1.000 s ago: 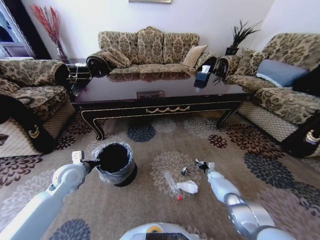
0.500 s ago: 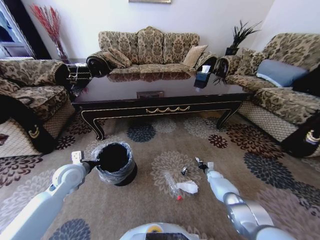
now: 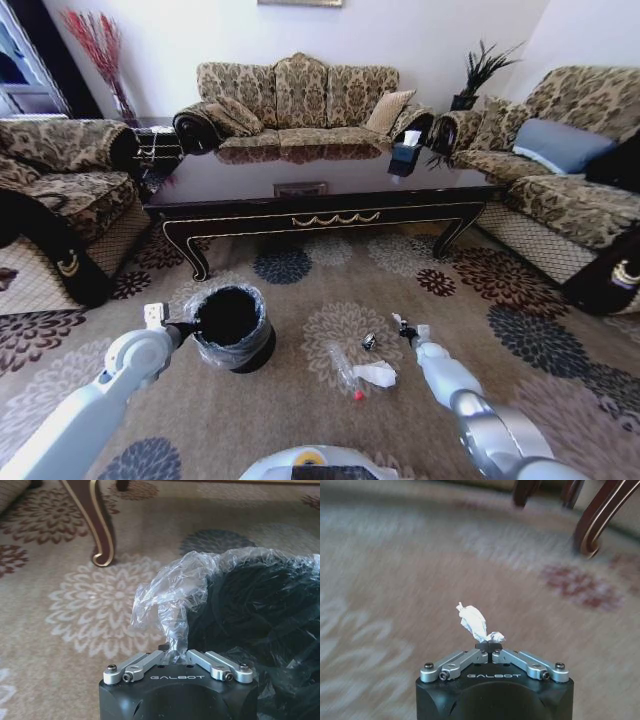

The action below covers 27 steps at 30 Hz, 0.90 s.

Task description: Move to the front of the table and pick up the trash from the floor, then place it into the trash bin.

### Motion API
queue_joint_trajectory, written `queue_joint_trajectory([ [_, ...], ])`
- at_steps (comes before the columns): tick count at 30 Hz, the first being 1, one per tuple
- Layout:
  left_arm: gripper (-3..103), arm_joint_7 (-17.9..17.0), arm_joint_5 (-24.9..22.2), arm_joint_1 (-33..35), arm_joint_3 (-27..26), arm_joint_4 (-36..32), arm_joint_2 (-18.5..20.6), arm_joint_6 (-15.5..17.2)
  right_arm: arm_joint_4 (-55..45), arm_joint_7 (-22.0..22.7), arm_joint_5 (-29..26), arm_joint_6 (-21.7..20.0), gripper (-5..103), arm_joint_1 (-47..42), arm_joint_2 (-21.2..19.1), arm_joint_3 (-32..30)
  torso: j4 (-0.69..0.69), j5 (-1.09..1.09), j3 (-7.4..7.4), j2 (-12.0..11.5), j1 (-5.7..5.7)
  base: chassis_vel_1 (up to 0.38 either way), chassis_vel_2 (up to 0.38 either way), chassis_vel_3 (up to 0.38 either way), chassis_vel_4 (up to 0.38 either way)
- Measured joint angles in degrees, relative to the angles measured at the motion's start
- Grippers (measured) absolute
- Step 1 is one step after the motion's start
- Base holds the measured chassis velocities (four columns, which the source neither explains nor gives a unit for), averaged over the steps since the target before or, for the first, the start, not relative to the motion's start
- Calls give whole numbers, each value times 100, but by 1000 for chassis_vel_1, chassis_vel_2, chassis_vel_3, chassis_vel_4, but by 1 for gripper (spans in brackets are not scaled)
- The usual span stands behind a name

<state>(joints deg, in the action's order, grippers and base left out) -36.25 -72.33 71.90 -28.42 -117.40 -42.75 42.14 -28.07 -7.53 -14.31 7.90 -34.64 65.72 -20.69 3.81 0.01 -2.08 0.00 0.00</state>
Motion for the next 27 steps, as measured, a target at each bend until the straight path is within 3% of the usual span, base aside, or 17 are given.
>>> queue_joint_trajectory([
  [2,2,17,16,-159,219,-35,-41,0,-952,74,-517,-41,0,-426,-439,69,1,0,0,0,0,0,0,0,0],
  [4,2,17,30,-214,297,-47,-55,0,-1281,105,-678,-89,0,-597,-569,77,1,-4,0,0,0,0,0,0,0],
  [8,2,205,176,-226,548,-161,-95,-5,-3090,187,-1406,-350,0,-1633,-1097,35,6,4,0,0,0,0,0,0,0],
  [11,2,349,247,-189,666,-216,-97,-5,-3759,188,-1488,-393,0,-1971,-1227,-87,2,3,0,0,0,0,0,0,0],
  [12,2,464,324,-247,874,-244,-96,-3,-4461,188,-1486,-403,0,-2366,-1341,-342,-3,-2,1,0,0,0,0,0,0],
  [14,2,511,409,-368,1135,-248,-117,-3,-5158,192,-1481,-432,0,-2863,-1412,-627,0,-5,1,0,0,0,0,0,0],
  [16,2,511,441,-402,1222,-248,-135,-3,-5326,196,-1482,-447,0,-2992,-1425,-699,1,-1,0,0,0,0,0,0,0],
  [18,2,456,658,-501,1534,-226,-275,-5,-6263,209,-1477,-489,0,-3710,-1471,-1084,4,0,1,0,0,0,0,0,0],
  [25,1,310,791,-747,2131,-114,-574,-2,-7974,119,-1346,-454,0,-5158,-1429,-1978,2,-6,0,0,0,0,0,0,0],
  [27,1,246,811,-878,2357,-118,-693,-2,-8634,45,-1249,-402,0,-5727,-1352,-2289,2,2,0,1,0,0,0,0,0],
])
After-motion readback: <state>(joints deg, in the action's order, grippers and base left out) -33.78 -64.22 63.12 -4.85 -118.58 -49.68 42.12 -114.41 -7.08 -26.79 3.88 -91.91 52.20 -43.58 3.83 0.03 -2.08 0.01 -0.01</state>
